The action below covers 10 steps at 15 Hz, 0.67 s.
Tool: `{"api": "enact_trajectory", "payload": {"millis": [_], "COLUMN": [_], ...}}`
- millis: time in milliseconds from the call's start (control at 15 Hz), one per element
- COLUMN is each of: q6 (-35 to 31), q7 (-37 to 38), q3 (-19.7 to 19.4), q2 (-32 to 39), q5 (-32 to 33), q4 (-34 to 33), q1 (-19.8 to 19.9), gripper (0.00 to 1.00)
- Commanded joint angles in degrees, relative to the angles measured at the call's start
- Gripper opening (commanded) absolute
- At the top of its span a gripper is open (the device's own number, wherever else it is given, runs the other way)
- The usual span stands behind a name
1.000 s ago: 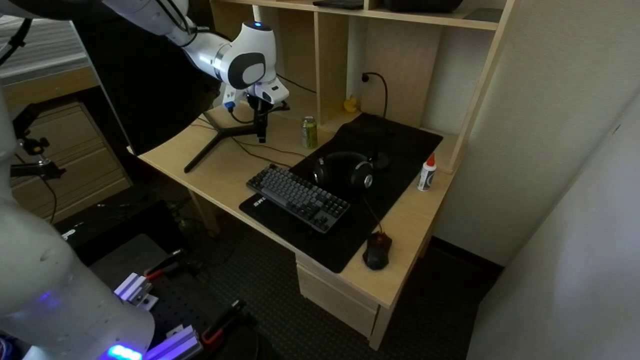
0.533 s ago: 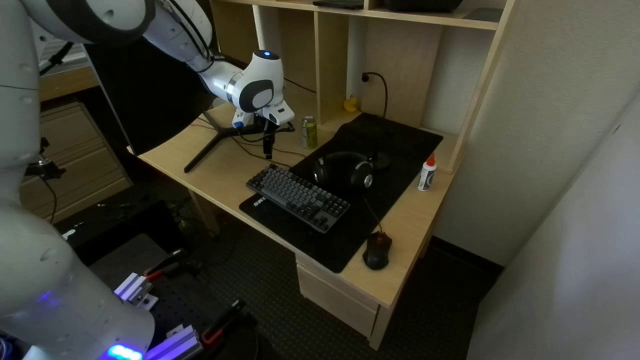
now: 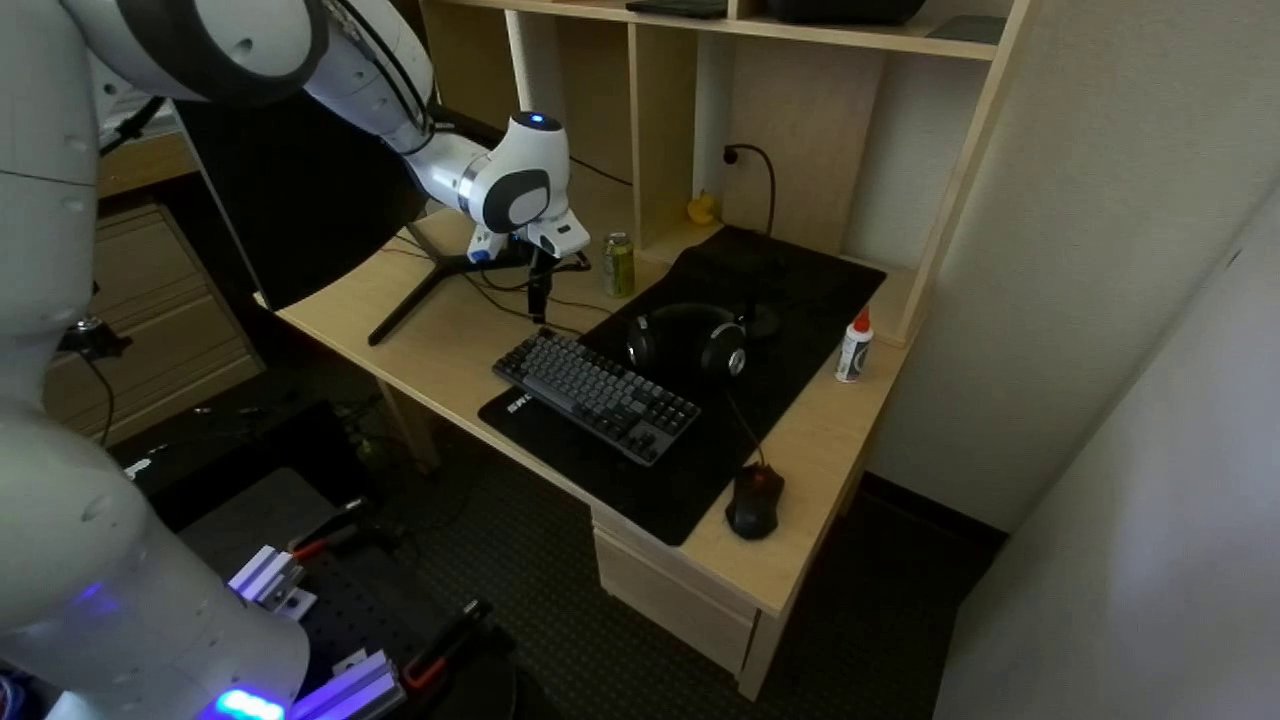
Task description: Press on the keyboard
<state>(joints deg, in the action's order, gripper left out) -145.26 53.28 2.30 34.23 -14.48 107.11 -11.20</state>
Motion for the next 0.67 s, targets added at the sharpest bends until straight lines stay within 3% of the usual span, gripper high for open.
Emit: {"api": "enact_trajectory", "payload": {"millis": [0,600], "q6": [-0.2,0.4], "q7": [1.4,0.7], "q3": [-0.5,0.2], "q2": [3.3,5.6], "q5": [-0.1,-1.4], "q4": [-3.2,-5.0], "q1": [-0.9,0.2], "gripper": [1.00,1.00]}}
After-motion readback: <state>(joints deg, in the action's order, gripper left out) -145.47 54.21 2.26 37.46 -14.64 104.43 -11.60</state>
